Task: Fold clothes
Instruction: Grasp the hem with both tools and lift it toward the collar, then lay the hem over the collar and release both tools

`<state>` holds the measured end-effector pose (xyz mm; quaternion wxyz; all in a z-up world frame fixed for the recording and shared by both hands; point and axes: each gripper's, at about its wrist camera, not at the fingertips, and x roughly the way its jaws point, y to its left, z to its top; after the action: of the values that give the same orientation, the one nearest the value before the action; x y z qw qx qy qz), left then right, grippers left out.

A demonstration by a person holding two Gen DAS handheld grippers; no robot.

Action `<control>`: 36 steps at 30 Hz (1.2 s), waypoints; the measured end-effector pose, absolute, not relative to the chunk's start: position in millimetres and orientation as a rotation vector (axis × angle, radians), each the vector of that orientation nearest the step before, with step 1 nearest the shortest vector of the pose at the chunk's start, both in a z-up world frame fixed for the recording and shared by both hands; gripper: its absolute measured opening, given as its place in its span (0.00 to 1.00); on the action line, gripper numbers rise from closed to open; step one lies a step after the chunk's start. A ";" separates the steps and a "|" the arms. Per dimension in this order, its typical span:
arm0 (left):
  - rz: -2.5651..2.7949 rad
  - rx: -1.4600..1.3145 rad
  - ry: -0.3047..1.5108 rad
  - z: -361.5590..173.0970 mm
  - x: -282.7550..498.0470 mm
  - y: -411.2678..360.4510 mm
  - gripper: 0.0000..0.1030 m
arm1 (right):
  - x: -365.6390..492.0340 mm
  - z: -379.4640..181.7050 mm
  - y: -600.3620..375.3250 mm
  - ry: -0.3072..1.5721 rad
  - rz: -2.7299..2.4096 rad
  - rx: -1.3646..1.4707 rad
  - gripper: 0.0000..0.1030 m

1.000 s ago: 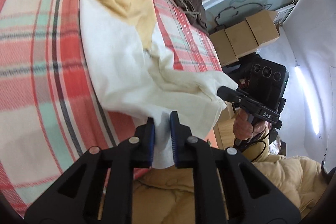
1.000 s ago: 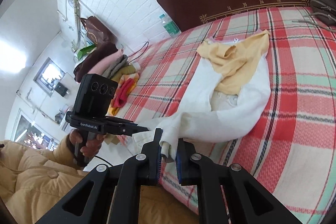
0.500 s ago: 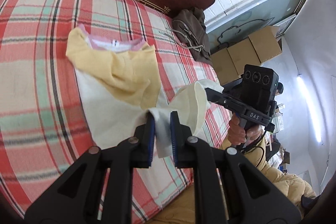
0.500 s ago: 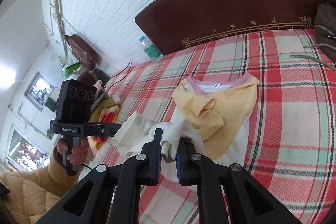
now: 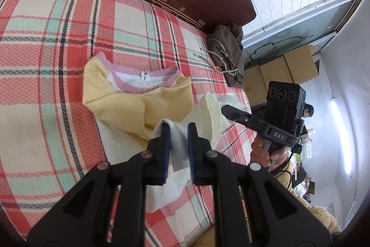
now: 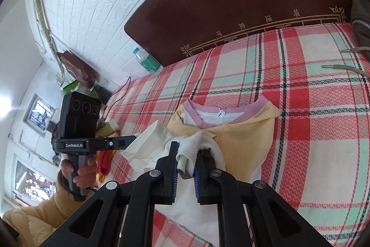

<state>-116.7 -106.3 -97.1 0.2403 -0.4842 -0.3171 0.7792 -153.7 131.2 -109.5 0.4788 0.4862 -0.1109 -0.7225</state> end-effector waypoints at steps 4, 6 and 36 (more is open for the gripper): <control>2.165 -1.336 -0.859 -103.8 -126.0 -109.3 0.14 | -166.6 -119.3 125.3 -0.267 -1.774 1.230 0.12; 2.181 -1.342 -0.854 -107.2 -130.7 -110.7 0.14 | -172.2 -125.4 123.2 -0.262 -1.788 1.255 0.13; 2.420 -1.322 -0.170 -104.1 -132.6 -41.4 0.45 | -178.2 -127.0 98.7 -0.041 -1.856 1.132 0.34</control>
<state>-132.6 -41.4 -104.1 0.1882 -0.4700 -0.0604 0.8603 -178.2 98.7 -127.0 0.4652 0.4608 -0.0166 -0.7556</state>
